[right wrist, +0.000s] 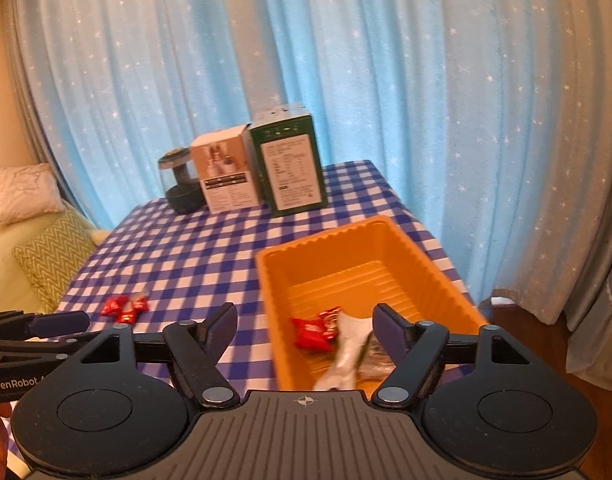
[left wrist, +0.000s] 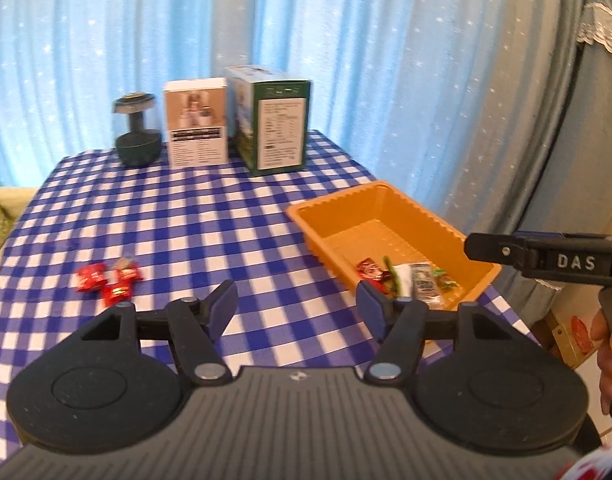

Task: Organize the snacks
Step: 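Move both open tools away from the tray toward the red candies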

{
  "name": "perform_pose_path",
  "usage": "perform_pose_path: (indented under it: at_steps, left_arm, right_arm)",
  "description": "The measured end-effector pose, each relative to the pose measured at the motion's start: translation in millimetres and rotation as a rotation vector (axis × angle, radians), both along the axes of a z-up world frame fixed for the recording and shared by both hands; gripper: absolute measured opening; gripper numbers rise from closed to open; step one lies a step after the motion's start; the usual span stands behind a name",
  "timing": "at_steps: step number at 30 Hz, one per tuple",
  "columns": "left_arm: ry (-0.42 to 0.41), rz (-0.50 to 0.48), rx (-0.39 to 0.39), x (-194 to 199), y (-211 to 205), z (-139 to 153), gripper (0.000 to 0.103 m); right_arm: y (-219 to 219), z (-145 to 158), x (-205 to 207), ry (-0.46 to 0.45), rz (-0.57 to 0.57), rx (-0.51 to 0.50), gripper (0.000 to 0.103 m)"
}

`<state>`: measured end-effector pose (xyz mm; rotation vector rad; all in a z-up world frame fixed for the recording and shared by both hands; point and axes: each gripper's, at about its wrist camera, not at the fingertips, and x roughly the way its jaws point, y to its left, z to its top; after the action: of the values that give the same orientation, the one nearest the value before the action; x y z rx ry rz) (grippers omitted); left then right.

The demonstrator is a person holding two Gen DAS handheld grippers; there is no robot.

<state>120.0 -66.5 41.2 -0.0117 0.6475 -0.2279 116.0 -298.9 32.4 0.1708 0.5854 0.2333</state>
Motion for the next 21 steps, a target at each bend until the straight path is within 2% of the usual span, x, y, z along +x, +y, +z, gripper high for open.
perform_pose_path:
  at_steps: [8,21]
  left_arm:
    - [-0.015,0.087,0.029,-17,37,5,0.07]
    - [0.005,0.188,0.053,-23,94,-10,0.072]
  right_arm:
    - [40,-3,-9,0.011,0.073,0.004,0.077]
    - [98,-9,0,0.015,0.175,-0.02,0.077]
